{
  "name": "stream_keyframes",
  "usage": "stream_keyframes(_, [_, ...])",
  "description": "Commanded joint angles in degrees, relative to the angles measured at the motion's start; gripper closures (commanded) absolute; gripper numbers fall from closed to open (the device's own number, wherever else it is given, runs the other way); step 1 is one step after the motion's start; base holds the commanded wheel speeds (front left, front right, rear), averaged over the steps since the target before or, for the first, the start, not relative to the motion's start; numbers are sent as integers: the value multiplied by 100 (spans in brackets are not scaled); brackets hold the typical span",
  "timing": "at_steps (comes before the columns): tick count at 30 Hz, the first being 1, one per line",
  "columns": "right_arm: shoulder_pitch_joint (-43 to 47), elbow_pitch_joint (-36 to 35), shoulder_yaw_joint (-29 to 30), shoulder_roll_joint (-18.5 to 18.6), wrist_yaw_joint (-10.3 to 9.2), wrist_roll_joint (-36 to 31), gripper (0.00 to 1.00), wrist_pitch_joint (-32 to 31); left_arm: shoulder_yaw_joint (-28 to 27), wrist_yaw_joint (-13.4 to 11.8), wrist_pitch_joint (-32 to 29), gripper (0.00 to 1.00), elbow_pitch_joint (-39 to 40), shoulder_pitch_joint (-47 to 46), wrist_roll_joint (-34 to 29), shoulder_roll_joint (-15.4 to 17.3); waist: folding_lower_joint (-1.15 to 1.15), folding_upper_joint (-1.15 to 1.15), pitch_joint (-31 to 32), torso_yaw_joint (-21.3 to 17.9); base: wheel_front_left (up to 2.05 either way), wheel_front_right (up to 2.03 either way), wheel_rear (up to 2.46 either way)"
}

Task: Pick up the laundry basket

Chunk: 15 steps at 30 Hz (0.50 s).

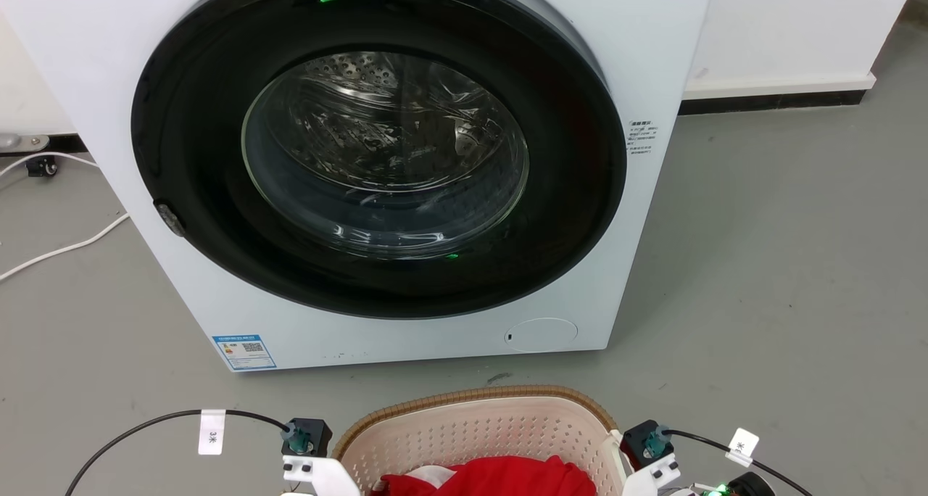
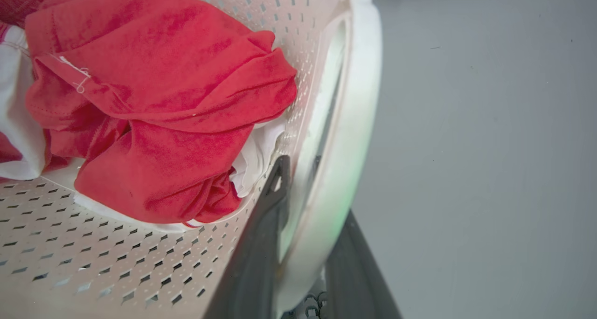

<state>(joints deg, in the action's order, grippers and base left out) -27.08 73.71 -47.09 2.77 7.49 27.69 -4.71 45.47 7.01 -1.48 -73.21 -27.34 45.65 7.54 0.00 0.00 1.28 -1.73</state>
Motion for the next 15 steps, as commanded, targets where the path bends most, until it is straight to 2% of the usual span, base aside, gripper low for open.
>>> stream_keyframes(1, [75, 21, -51, 20, 0, -15, 100, -31, 32, 80, 64, 100, 44, -101, -4, 9, 0, 0, 1, -1, 0, 0, 0])
stream_keyframes(15, [110, 22, -32, 21, 0, -60, 100, -72, 191, 80, 106, 100, 18, -85, 186, 17, 0, 0, 13, -12, 0, 0, 0])
